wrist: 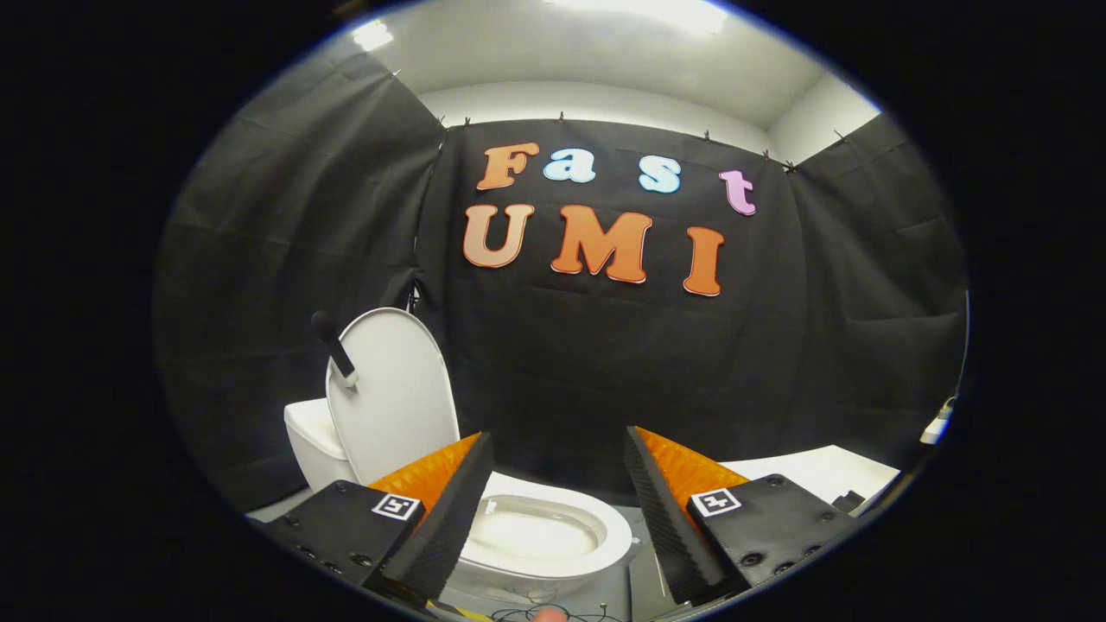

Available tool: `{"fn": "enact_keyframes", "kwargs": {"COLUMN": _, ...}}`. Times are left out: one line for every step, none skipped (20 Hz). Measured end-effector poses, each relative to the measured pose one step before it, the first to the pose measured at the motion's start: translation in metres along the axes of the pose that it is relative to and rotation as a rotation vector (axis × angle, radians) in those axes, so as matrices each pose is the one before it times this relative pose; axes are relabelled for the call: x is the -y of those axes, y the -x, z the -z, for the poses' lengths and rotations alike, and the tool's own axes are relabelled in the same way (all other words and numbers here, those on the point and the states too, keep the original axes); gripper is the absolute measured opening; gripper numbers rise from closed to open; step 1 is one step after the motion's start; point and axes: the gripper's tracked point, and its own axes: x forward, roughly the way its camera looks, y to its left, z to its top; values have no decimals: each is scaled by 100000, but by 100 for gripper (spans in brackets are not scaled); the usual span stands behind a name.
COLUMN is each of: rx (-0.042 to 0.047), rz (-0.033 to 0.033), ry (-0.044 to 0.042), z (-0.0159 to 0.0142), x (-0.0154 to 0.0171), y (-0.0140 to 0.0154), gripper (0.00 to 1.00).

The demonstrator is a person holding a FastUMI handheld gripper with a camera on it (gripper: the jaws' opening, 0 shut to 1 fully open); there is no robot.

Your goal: Open the toilet lid.

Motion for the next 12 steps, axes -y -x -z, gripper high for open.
{"fn": "enact_keyframes", "kwargs": {"rx": 37, "rz": -36, "ry": 41, "z": 74, "x": -1, "y": 100, "gripper": 98}}
{"fn": "enact_keyframes", "kwargs": {"rx": -41, "rz": -87, "ry": -76, "z": 11, "x": -35, "y": -17, "gripper": 98}}
{"fn": "enact_keyframes", "kwargs": {"rx": 24, "rz": 2, "ry": -96, "z": -19, "x": 64, "y": 53, "gripper": 98}}
{"fn": "enact_keyframes", "kwargs": {"rx": -169, "rz": 101, "ry": -200, "z": 89, "x": 21, "y": -77, "gripper": 98}}
{"fn": "enact_keyframes", "kwargs": {"rx": -210, "rz": -20, "ry": -135, "z": 110, "x": 30, "y": 66, "gripper": 98}}
{"fn": "enact_keyframes", "kwargs": {"rx": 73, "rz": 143, "ry": -11, "z": -70, "x": 86, "y": -23, "gripper": 98}}
{"fn": "enact_keyframes", "kwargs": {"rx": 288, "rz": 179, "ry": -29, "z": -57, "x": 97, "y": 84, "gripper": 98}}
{"fn": "enact_keyframes", "kwargs": {"rx": 155, "rz": 90, "ry": -136, "z": -139, "x": 84, "y": -35, "gripper": 98}}
{"fn": "enact_keyframes", "kwargs": {"rx": -17, "rz": 315, "ry": -93, "z": 106, "x": 139, "y": 93, "gripper": 98}}
{"fn": "enact_keyframes", "kwargs": {"rx": -94, "rz": 470, "ry": -93, "z": 98, "x": 195, "y": 67, "gripper": 98}}
{"fn": "enact_keyframes", "kwargs": {"rx": -58, "rz": 276, "ry": -138, "z": 78, "x": 180, "y": 44, "gripper": 98}}
{"fn": "enact_keyframes", "kwargs": {"rx": -31, "rz": 200, "ry": -176, "z": -41, "x": 73, "y": -2, "gripper": 98}}
